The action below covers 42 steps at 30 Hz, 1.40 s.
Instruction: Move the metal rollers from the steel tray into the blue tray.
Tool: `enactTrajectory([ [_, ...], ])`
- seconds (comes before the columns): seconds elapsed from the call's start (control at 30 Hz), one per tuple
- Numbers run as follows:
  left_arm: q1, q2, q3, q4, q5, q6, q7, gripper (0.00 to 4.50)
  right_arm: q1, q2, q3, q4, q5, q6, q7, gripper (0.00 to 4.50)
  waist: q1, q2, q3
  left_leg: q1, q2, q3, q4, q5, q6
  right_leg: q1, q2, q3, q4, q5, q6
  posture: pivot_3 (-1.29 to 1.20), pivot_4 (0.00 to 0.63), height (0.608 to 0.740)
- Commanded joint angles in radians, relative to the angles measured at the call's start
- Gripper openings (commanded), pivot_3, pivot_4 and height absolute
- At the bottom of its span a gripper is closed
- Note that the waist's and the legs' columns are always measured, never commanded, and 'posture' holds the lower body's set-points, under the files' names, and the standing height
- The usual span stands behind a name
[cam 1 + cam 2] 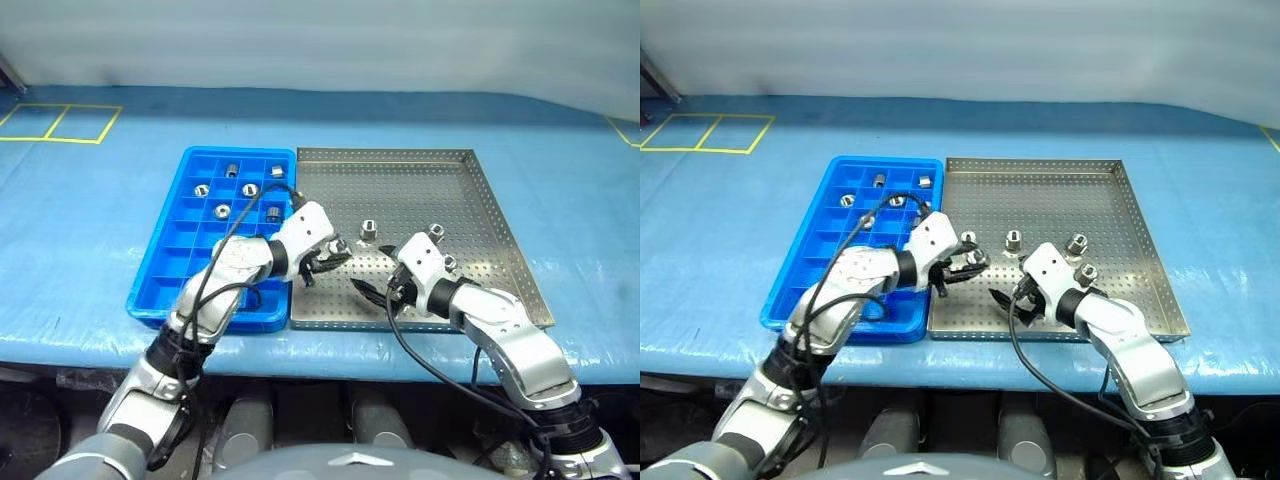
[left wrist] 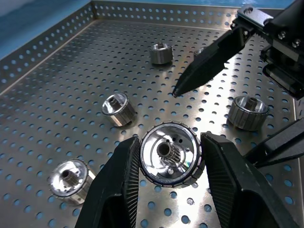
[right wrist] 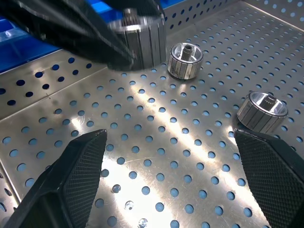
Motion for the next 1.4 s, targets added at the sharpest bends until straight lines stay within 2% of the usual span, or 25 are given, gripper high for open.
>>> enactTrajectory([
  [0.03,0.043,0.04,0.101,-0.133,0.033,0.061,0.101,1.71,-0.034,-0.009,0.004,-0.006,0.003,-0.035,0.033,4.5,0.004,0.0,0.0,0.0,0.0,0.0,0.0,0.0,0.0,0.0,0.0,0.0,0.0,0.0,0.0,0.17,0.15,0.74],
  [0.13,0.093,0.043,0.201,-0.196,0.086,0.141,0.233,1.71,-0.057,-0.003,0.022,0.011,0.004,-0.05,0.057,4.5,0.01,-0.001,0.0,0.0,0.0,-0.001,0.0,0.0,0.0,0.001,0.0,-0.001,0.0,0.0,0.0,0.21,0.15,0.74],
  [0.27,0.136,-0.015,0.337,-0.242,0.138,0.236,0.409,1.71,-0.077,0.007,0.024,0.036,0.002,-0.059,0.063,4.5,0.026,-0.002,0.001,0.0,0.0,-0.002,0.0,0.0,0.0,0.001,0.0,-0.002,0.0,0.0,0.0,0.24,0.15,0.74],
  [0.43,0.182,-0.066,0.381,-0.226,0.197,0.263,0.551,1.71,-0.101,0.02,0.034,0.062,0.001,-0.062,0.07,4.5,0.061,-0.003,0.002,0.0,0.0,-0.003,0.0,0.0,0.0,0.001,0.0,-0.002,0.0,0.0,0.0,0.27,0.15,0.74],
  [0.7,0.162,-0.159,0.424,-0.056,0.153,0.19,0.621,1.71,-0.102,0.027,0.037,0.068,-0.007,-0.065,0.067,4.5,0.1,-0.004,0.002,0.0,0.0,-0.003,0.001,0.0,-0.001,0.002,0.0,-0.003,-0.001,0.0,0.0,0.28,0.15,0.74],
  [0.97,0.12,-0.156,0.412,0.057,0.128,0.11,0.613,1.71,-0.068,0.021,0.024,0.043,-0.013,-0.066,0.055,4.5,0.1,-0.004,0.002,0.0,0.0,-0.003,0.001,0.0,-0.001,0.002,0.0,-0.003,-0.002,0.0,0.0,0.23,0.15,0.74],
  [1.07,0.125,-0.14,0.388,0.053,0.126,0.102,0.594,2.69,-0.059,0.022,0.02,0.033,-0.014,-0.066,0.05,4.5,0.098,-0.004,0.002,0.0,0.0,-0.003,0.0,0.0,-0.001,0.002,0.0,-0.003,-0.002,0.0,-0.001,0.22,0.15,0.74],
  [1.2,0.116,-0.188,0.412,0.011,0.073,0.041,0.594,3.96,-0.047,0.022,0.012,0.021,-0.015,-0.065,0.04,4.5,0.094,-0.004,0.002,0.0,0.0,-0.003,0.0,0.0,-0.001,0.002,0.0,-0.003,-0.002,0.0,-0.001,0.21,0.15,0.74],
  [1.33,0.084,-0.23,0.386,-0.05,-0.111,-0.059,0.413,3.96,-0.032,0.015,-0.006,0.001,-0.009,-0.058,0.032,4.5,0.093,-0.005,0.003,-0.001,0.0,-0.003,0.001,0.0,-0.001,0.002,0.0,-0.003,-0.002,0.0,-0.001,0.18,0.15,0.74],
  [1.4,0.036,-0.223,0.318,-0.029,-0.165,-0.069,0.307,3.96,-0.022,0.011,-0.017,-0.012,-0.01,-0.054,0.026,4.5,0.091,-0.005,0.003,-0.001,0.0,-0.003,0.001,0.0,-0.001,0.002,0.0,-0.003,-0.003,0.0,-0.001,0.16,0.15,0.74],
])
